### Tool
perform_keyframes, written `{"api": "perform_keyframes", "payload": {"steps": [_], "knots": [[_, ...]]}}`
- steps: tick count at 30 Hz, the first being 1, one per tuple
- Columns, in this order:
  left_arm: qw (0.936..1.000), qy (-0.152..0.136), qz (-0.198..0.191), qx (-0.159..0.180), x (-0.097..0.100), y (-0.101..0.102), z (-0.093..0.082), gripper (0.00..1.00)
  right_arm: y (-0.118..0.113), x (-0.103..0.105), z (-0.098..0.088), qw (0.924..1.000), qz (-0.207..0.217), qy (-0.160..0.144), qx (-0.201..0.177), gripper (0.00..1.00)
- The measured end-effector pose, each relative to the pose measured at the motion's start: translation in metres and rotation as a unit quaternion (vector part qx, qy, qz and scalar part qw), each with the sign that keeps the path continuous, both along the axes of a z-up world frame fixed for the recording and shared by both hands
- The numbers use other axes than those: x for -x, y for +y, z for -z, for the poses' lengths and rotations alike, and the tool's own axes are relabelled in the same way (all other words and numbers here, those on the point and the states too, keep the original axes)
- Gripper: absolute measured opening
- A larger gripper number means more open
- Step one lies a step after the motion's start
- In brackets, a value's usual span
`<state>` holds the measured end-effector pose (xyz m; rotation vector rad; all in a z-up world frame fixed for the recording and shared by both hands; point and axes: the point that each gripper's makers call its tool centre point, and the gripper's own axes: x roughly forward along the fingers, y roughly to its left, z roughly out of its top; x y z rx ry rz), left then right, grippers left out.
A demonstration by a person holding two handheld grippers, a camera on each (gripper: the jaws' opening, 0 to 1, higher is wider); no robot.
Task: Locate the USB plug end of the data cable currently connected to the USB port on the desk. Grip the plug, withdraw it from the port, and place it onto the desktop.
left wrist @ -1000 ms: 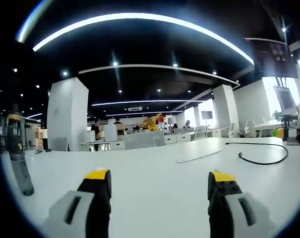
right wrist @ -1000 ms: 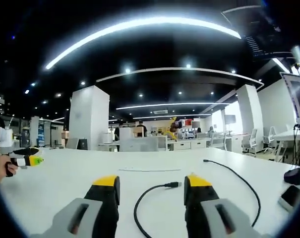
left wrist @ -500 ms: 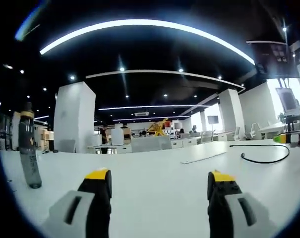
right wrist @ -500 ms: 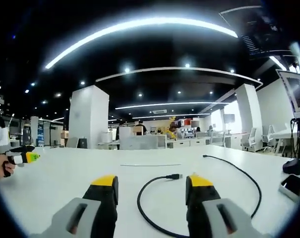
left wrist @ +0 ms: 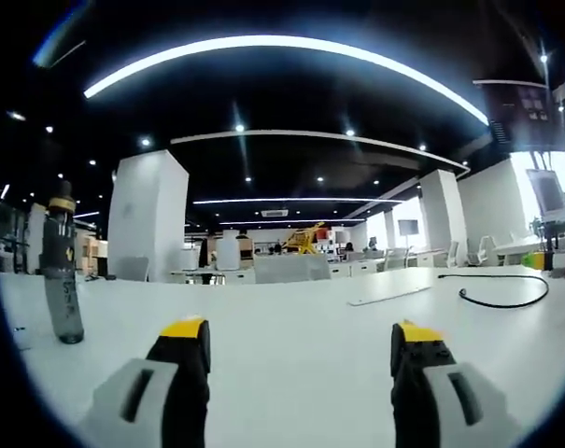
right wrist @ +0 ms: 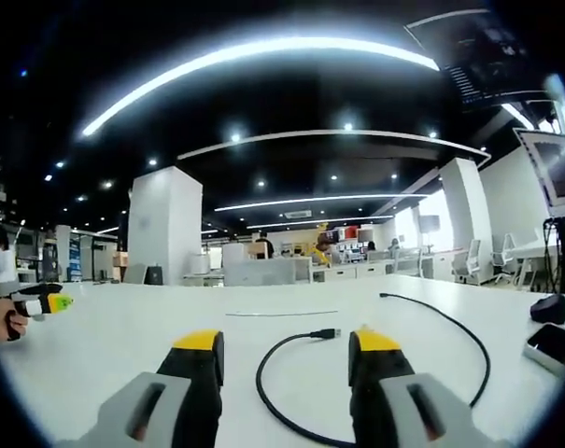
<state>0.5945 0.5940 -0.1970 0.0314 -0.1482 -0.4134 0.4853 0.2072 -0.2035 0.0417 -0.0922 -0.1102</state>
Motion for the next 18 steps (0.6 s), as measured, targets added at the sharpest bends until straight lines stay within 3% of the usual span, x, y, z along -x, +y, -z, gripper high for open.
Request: {"api": "perform_keyframes", "payload": {"steps": [18], "knots": [[0.9998, 0.014, 0.008, -0.015, 0.002, -0.002, 0.011, 0.79, 0.002, 0.005, 0.002, 1.0000, 0.000, -0.004, -0.002, 0.54]]}}
